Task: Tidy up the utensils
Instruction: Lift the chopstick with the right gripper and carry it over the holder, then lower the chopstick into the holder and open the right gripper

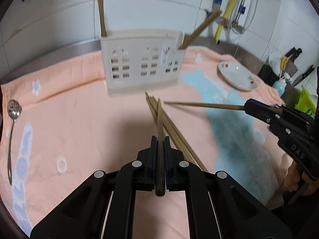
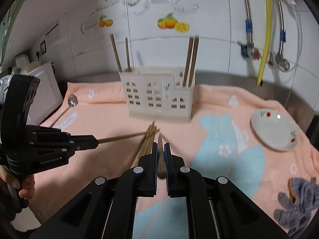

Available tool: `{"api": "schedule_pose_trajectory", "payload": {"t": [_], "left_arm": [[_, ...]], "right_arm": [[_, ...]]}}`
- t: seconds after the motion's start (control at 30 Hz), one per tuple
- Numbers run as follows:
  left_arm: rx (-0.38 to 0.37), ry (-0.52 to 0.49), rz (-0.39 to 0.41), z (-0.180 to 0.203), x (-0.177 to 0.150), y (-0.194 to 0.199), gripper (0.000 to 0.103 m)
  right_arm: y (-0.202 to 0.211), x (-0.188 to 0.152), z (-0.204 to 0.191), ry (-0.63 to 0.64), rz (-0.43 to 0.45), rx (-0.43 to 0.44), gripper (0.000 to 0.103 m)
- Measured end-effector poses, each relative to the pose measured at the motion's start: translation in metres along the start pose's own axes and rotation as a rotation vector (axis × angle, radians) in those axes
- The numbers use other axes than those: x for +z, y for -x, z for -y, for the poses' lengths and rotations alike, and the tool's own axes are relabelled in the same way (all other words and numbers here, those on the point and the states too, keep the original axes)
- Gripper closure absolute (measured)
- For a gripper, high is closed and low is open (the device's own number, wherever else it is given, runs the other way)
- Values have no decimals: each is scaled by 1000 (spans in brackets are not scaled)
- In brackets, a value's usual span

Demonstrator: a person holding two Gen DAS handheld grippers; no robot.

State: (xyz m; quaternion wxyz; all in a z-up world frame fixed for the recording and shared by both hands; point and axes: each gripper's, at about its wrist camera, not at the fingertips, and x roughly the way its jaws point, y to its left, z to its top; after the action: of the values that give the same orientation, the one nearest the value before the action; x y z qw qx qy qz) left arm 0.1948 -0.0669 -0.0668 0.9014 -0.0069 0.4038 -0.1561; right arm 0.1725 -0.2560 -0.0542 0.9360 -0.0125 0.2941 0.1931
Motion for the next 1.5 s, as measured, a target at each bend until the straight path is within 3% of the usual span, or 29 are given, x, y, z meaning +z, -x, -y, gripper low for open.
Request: {"api": "schedule_pose_trajectory", "payload": {"t": [0.47, 0.93, 1.13, 1.3, 1.5], "left_arm": [[19, -60, 102, -6, 41, 30, 97], [28, -143, 250, 1, 125, 80, 97], [76, -186, 337, 4, 158, 114, 97], [107, -154, 346, -10, 176, 109, 97], [101, -94, 315, -27, 184, 82, 97]], "right_arm": [[14, 67, -2, 44, 63, 39, 97], [23, 150, 11, 61, 80, 90, 97], [36, 178, 22, 56, 121, 79, 97], [31, 195, 27, 62, 135, 19, 97], [-2, 196, 27, 87, 63, -26, 97]]}}
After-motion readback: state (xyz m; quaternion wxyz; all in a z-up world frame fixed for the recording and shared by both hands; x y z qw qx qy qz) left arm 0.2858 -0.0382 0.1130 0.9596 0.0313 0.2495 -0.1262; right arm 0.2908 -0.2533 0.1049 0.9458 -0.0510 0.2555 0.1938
